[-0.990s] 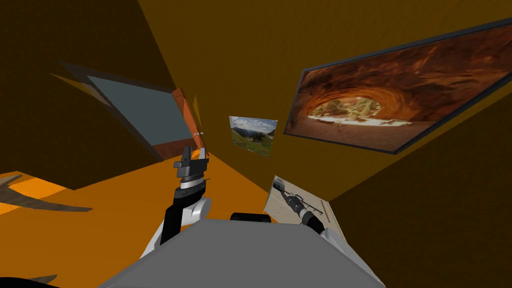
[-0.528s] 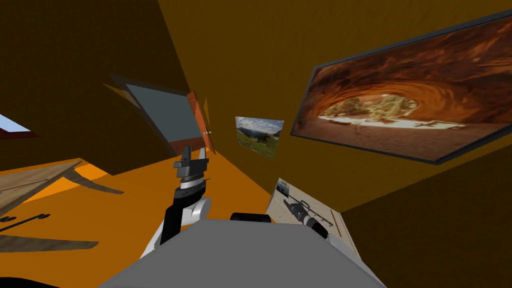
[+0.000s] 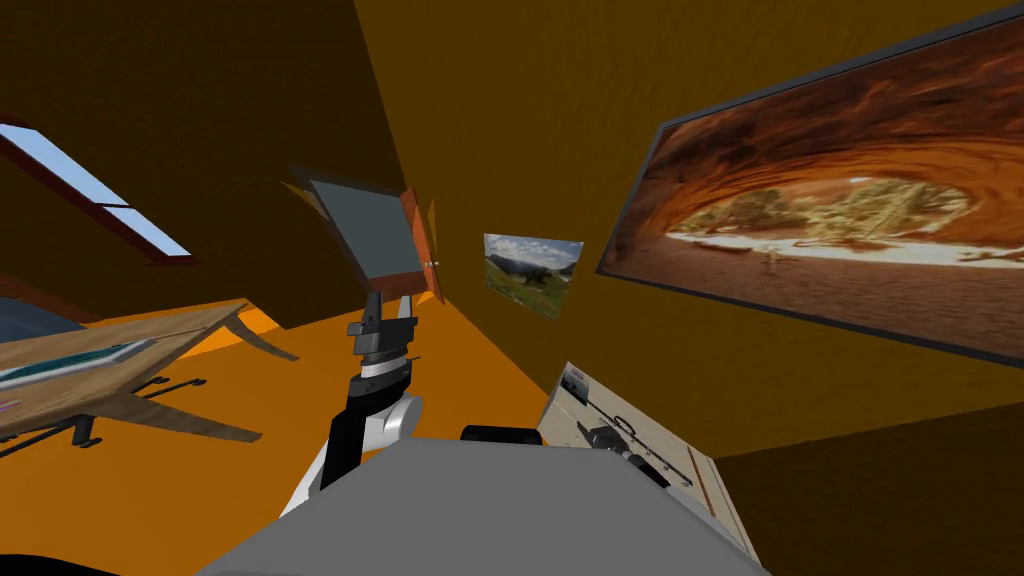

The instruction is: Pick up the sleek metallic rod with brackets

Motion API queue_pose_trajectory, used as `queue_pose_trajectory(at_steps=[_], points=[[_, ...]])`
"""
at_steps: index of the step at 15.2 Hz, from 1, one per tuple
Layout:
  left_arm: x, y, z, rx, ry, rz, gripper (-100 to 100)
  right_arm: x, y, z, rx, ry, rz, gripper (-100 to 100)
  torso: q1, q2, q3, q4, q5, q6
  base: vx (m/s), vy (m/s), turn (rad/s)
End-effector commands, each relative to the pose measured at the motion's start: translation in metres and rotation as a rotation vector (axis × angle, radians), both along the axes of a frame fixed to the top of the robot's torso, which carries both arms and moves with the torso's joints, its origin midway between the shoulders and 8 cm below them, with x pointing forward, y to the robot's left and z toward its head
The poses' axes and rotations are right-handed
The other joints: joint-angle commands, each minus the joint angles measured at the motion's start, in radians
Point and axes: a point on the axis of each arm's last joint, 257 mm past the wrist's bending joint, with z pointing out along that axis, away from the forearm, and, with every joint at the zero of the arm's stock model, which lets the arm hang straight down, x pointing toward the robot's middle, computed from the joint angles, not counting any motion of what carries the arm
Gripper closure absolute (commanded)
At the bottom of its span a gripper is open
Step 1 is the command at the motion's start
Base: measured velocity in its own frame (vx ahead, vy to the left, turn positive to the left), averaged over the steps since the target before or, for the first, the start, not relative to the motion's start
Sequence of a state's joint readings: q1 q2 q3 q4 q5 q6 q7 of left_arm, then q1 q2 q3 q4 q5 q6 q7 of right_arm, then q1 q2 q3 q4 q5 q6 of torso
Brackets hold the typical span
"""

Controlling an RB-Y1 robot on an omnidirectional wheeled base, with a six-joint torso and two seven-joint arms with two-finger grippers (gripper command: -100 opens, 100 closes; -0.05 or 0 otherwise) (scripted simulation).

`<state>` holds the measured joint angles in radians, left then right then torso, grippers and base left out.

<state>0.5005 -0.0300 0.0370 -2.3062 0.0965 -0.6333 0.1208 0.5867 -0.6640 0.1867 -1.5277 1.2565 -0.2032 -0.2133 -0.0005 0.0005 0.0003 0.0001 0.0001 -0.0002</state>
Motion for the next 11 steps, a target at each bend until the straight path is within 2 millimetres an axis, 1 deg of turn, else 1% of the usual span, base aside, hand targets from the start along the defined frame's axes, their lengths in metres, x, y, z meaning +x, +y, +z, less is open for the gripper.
queue_pose_trajectory(at_steps=[1,2,4,5,6,8,9,10,11], points=[[0.0,0.0,0.0,0.0,0.0,0.0,0,-0.007,-0.007,-0.004,-0.029,0.018,0.014,-100,0.0,0.0,0.0,0.0,0.0,0.0,-0.009,-0.01,0.118],[0.0,0.0,0.0,0.0,0.0,0.0,0,-0.024,-0.023,-0.017,-0.074,0.065,0.021,-100,0.0,0.0,0.0,0.0,0.0,0.0,-0.01,-0.012,0.224],[0.0,0.0,0.0,0.0,0.0,0.0,0,-0.025,-0.023,-0.018,-0.089,0.066,0.035,-100,0.0,0.0,0.0,0.0,0.0,0.0,-0.007,-0.01,0.127],[0.0,0.0,0.0,0.0,0.0,0.0,0,-0.043,-0.039,-0.029,-0.134,0.112,0.044,-100,0.0,0.0,0.0,0.0,0.0,0.001,-0.004,-0.006,0.187],[0.0,0.0,0.0,0.0,0.0,0.0,0,-0.043,-0.04,-0.029,-0.145,0.113,0.055,-100,0.0,0.0,0.0,0.0,0.0,0.0,0.004,-0.009,0.256],[0.0,0.0,0.0,0.0,0.0,0.0,0,-0.043,-0.04,-0.029,-0.147,0.113,0.057,-100,0.0,-0.001,-0.001,0.0,0.0,0.0,0.003,-0.004,0.056],[0.0,0.0,0.0,0.0,0.0,0.0,0,-0.061,-0.056,-0.039,-0.191,0.157,0.068,-100,0.001,-0.001,-0.001,0.0,0.0,0.001,0.024,-0.001,0.243],[0.0,0.0,0.0,0.0,0.0,0.0,0,-0.061,-0.056,-0.039,-0.202,0.158,0.079,-100,0.0,-0.002,-0.001,0.0,0.0,-0.001,0.048,-0.017,0.28],[0.0,0.0,0.0,0.0,0.0,0.0,0,-0.078,-0.071,-0.047,-0.24,0.199,0.086,-100,0.0,-0.003,-0.002,-0.001,0.0,0.0,0.049,-0.027,0.322]])
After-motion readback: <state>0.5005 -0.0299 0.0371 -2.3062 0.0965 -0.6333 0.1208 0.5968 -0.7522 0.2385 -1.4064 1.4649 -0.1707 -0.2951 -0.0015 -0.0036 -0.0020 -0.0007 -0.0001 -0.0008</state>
